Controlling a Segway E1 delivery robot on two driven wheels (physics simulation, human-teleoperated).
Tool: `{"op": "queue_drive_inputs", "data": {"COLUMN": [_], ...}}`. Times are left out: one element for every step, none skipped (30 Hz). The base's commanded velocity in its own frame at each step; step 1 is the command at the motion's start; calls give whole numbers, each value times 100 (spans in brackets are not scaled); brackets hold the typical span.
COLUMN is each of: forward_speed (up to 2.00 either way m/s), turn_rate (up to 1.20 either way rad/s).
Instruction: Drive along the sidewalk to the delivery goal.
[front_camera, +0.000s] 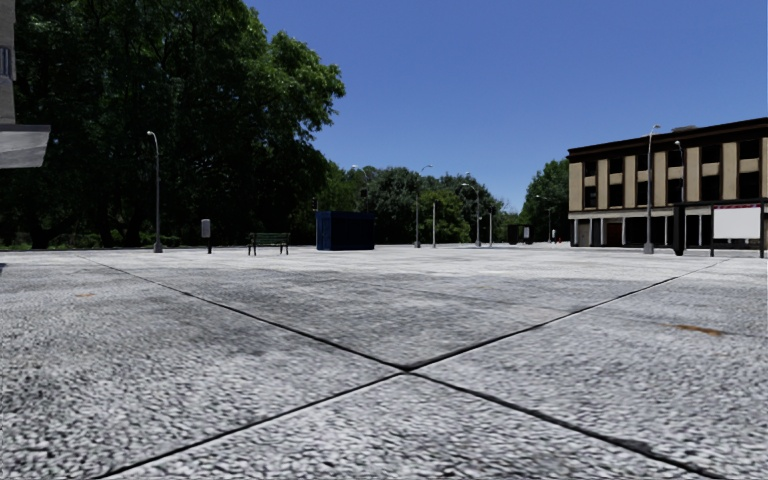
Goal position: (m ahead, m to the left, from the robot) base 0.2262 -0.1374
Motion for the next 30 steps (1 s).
{"op": "queue_drive_inputs", "data": {"forward_speed": [0, 0, 0, 0, 0, 0, 0, 0, 0, 0, 0, 0, 0, 0, 0, 0, 0, 0, 0, 0, 0, 0, 0, 0, 0, 0, 0, 0, 0, 0], "turn_rate": [0, 0, 0, 0, 0, 0, 0, 0, 0, 0, 0, 0, 0, 0, 0, 0, 0, 0, 0, 0, 0, 0, 0, 0, 0, 0, 0, 0, 0, 0]}}
